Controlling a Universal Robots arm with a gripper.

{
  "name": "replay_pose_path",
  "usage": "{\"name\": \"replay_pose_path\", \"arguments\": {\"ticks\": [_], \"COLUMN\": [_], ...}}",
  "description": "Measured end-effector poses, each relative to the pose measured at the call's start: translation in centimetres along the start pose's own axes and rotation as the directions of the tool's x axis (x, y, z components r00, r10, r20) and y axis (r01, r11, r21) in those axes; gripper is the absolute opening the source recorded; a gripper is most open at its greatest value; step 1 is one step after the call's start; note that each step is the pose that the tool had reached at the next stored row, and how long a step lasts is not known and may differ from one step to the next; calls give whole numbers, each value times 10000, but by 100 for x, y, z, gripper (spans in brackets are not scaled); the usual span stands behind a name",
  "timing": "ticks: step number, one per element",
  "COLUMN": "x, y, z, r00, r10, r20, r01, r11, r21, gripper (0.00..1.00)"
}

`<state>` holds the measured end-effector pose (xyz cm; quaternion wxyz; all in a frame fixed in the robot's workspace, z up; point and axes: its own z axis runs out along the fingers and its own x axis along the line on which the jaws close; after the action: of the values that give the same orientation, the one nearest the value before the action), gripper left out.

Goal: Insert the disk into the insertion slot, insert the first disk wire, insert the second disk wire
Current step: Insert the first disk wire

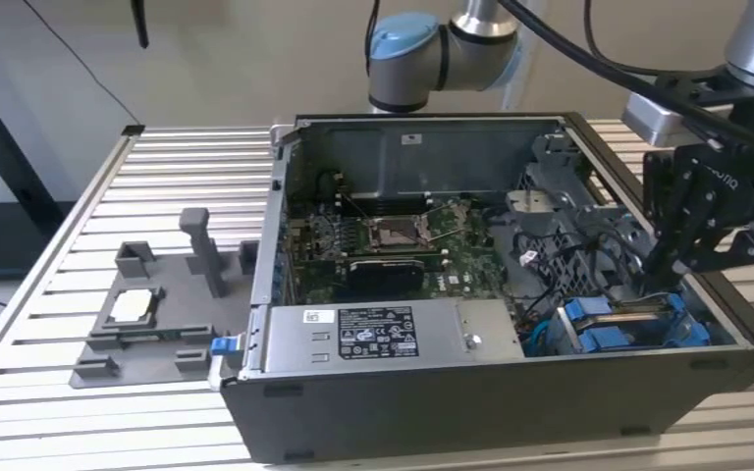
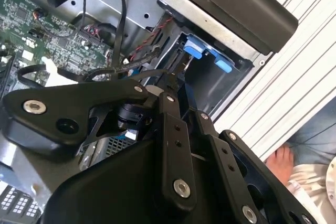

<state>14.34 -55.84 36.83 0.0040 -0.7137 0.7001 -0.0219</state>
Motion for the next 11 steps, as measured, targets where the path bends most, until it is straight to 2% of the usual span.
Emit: {"name": "replay_pose_path", "arguments": {"ticks": [1, 2, 6, 8, 11], "x": [6, 7, 9, 10, 10], "y": [-14, -24, -72, -99, -133], "z": [9, 16, 35, 45, 58], "r00": [10000, 10000, 10000, 10000, 9998], "r10": [-2, -2, -8, -10, -7], "r20": [27, 31, 41, 85, 204], "r01": [3, 3, 10, 15, 21], "r11": [9999, 9998, 9988, 9981, 9975], "r21": [-123, -175, -500, -613, -709], "gripper": [19, 19, 19, 19, 19]}}
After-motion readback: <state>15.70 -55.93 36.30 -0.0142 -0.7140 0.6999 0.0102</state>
